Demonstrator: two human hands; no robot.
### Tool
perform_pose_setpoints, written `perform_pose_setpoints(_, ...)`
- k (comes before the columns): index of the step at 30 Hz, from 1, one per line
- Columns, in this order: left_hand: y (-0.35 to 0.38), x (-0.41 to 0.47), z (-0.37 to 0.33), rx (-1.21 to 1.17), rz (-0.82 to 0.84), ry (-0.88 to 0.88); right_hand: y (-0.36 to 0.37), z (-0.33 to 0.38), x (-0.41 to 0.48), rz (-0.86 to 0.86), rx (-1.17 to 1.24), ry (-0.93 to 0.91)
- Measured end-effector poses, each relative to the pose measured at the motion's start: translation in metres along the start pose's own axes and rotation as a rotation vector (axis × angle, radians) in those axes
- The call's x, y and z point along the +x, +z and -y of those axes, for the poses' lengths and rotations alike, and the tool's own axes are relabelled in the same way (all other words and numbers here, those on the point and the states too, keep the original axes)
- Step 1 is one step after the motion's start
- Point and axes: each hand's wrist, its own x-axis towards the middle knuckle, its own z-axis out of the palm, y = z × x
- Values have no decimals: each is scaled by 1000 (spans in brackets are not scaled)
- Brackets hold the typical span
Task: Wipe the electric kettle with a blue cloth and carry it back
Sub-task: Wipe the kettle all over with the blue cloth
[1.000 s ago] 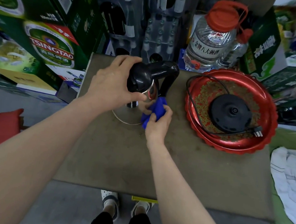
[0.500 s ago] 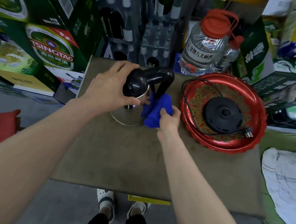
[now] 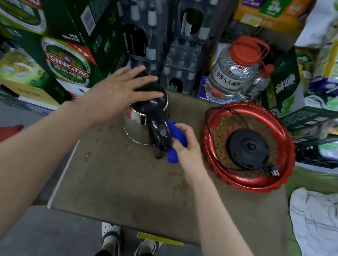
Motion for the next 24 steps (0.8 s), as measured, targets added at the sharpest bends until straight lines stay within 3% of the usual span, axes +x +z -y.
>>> perform_pose_setpoints(3,12,-30,-36,-240,-266,-268,34,-10,-19,5,-39,-15)
perform_pose_setpoints(6,35,-54,-101,-613,-534,-760,46,-11,-26,-234,36,46)
perform_pose_setpoints(9,38,-44,-143,-986,-348,-1074,33,1,-27,-446,138,151)
perform_pose_setpoints(14,28,-22,-147,-1231,-271,-1103,8,25,-23,-460,21,-12)
perform_pose_setpoints(16,24,-23,-144,-1253,-318,-1121,8,31,-21,-431,-37,-114)
perform_pose_setpoints(20,2,-20,-134,-1272,-473,-1134,33,37,-32,-207,-287,-332)
perform_pose_setpoints(24,-23,-22,-123,-1254,-595,-1026,35,43,-42,-304,-542,-578)
